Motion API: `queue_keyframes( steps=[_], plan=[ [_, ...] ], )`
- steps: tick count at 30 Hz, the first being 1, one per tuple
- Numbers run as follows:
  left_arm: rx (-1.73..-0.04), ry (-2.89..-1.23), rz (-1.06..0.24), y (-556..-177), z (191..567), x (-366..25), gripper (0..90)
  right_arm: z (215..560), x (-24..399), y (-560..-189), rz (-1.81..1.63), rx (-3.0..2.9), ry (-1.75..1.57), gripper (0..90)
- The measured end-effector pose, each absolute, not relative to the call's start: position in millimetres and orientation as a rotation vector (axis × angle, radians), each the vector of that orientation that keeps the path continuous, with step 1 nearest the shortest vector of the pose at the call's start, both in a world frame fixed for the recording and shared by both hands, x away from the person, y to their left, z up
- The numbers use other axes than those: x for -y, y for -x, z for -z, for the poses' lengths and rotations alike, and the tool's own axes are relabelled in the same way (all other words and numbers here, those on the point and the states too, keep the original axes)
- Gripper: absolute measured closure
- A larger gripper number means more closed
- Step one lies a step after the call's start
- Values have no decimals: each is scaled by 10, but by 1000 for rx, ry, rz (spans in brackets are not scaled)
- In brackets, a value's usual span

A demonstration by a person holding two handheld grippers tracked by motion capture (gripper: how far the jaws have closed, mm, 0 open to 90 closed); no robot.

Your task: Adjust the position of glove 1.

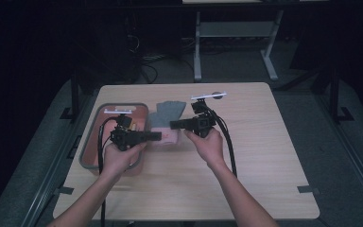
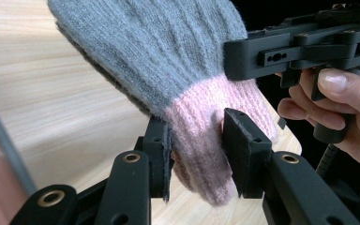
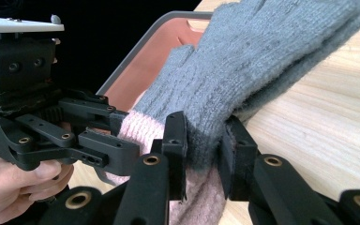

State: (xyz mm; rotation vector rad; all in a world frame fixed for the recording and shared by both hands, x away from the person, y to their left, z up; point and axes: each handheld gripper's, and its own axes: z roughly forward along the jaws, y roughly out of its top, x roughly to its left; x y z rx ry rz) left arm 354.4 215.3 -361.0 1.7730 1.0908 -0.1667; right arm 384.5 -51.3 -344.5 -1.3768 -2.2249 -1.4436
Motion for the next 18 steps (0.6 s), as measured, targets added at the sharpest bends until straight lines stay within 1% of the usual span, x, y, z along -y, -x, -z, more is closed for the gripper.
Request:
queue_keyframes(
  steps=[18],
  plan=[
    [-1128,-1757,155,-3547,3560,-2487,631,3418,162,-3927,1439,2213,1347,742]
  ],
)
